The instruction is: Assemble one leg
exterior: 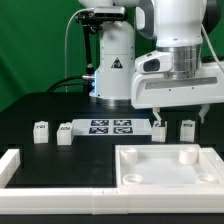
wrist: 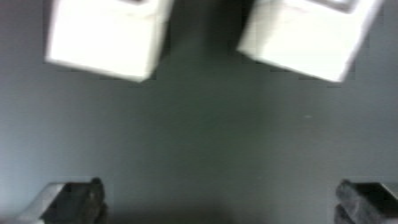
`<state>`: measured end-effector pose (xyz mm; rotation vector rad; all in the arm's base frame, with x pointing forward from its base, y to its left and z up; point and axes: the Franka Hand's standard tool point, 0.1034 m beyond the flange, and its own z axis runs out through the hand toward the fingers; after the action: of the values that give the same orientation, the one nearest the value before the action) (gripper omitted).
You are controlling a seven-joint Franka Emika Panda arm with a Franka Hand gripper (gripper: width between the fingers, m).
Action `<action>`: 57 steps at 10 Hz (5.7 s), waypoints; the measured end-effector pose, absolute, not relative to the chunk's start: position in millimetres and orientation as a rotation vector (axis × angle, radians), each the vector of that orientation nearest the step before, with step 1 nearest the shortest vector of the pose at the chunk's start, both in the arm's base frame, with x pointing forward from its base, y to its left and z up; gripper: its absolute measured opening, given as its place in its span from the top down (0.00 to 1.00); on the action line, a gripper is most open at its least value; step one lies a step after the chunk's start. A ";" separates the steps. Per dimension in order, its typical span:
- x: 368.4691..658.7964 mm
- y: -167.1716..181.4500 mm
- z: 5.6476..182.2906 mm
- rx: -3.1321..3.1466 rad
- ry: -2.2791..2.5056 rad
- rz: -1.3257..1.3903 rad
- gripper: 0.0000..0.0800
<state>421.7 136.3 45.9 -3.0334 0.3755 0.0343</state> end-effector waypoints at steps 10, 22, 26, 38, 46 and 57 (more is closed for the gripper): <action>409.1 131.3 41.9 -2.990 0.301 0.595 0.19; 359.5 159.1 18.9 -2.831 0.230 1.221 0.19; 357.2 161.8 9.6 -2.824 0.227 1.241 0.19; 356.6 157.6 12.3 -2.821 0.216 1.266 0.64; 399.6 162.1 81.0 -2.974 0.233 0.855 0.64; 461.6 165.1 113.8 -2.909 0.209 -0.512 0.64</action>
Offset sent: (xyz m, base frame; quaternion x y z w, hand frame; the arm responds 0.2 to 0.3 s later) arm 0.0000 0.0000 0.0000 0.0000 0.0000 0.0000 1.0000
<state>461.6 165.1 113.8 -2.9091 0.2086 -0.5118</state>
